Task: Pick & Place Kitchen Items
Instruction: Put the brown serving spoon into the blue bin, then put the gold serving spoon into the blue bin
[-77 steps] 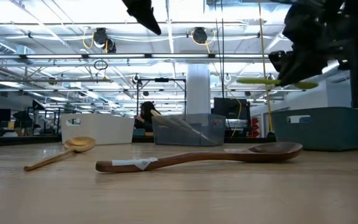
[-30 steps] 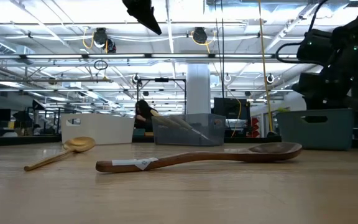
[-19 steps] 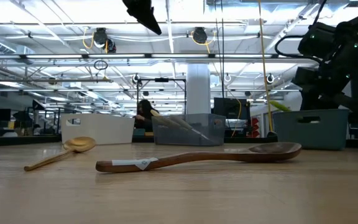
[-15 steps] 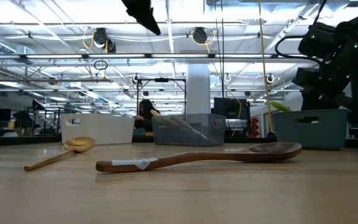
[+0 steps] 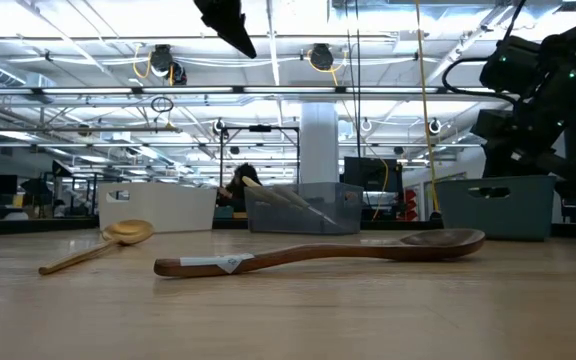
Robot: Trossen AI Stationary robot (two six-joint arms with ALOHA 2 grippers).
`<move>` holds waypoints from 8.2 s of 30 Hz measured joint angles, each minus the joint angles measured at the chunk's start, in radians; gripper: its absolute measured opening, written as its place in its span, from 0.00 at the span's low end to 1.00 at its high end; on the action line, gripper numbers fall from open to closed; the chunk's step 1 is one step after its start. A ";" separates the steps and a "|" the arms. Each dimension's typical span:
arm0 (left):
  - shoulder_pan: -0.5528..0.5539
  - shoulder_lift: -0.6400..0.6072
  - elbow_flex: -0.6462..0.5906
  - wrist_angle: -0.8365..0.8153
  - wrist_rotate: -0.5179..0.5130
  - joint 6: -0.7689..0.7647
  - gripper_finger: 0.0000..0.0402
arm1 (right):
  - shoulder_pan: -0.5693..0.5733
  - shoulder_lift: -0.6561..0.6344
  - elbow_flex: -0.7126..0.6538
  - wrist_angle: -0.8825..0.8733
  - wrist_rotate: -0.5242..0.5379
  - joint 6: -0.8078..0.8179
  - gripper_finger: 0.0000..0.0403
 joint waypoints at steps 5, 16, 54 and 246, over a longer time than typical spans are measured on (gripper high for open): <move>0.000 0.000 0.000 -0.005 0.000 -0.054 0.48 | 0.026 -0.013 0.000 0.061 0.002 0.001 0.34; -0.061 -0.001 -0.010 -0.151 -0.013 -0.438 0.48 | 0.176 -0.106 0.001 0.307 -0.056 0.116 0.34; -0.682 -0.017 -0.642 0.366 -0.254 -1.563 0.48 | 0.808 0.745 0.079 1.251 -0.364 0.682 0.45; -0.728 0.283 -0.639 0.140 -0.029 -2.250 0.48 | 0.544 0.215 -0.016 0.829 -0.132 0.798 0.41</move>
